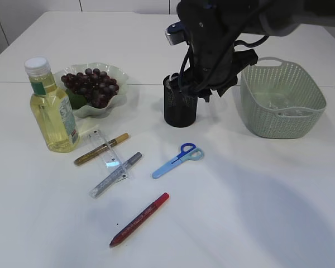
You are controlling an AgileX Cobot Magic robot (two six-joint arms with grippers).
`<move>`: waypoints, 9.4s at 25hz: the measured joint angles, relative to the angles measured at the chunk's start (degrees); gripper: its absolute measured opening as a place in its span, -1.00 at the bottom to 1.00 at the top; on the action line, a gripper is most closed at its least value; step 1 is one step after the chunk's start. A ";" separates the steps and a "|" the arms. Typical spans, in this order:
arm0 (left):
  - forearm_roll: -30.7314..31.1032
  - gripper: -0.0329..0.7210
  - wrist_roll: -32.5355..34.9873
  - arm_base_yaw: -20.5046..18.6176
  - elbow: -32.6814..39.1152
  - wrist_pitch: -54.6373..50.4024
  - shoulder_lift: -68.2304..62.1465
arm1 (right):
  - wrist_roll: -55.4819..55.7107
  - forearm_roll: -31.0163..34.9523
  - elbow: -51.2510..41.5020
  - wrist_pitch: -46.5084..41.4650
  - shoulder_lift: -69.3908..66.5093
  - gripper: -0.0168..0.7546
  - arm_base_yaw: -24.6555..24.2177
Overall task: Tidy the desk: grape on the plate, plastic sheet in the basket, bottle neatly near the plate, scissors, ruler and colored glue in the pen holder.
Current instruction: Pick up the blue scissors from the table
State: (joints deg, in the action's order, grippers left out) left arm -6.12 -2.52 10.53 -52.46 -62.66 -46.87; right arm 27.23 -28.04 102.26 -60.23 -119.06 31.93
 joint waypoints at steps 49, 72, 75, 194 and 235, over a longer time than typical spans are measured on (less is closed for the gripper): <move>-7.93 0.07 11.44 1.33 -6.57 -5.31 -16.03 | -18.27 30.78 -22.14 -11.29 34.17 -0.34 -16.36; -4.37 0.07 12.72 21.55 -34.35 -4.32 -52.02 | -18.51 23.49 -43.68 -10.87 46.66 -0.34 -19.47; -4.27 0.07 12.86 21.98 -34.33 -4.21 -53.84 | -17.22 22.10 -43.56 -10.76 46.66 -0.34 -19.47; -0.99 -0.16 20.65 26.31 -76.39 -7.18 -100.91 | -32.75 40.61 -42.39 -8.11 33.36 -0.17 -40.75; -0.18 -0.49 15.56 26.31 -76.65 -7.18 -101.09 | -32.75 40.61 -42.39 -8.21 33.36 -0.17 -40.75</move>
State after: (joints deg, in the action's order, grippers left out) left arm -6.30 13.04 36.84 -129.11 -69.84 -147.96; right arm -5.52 12.57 59.86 -68.44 -85.70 -8.82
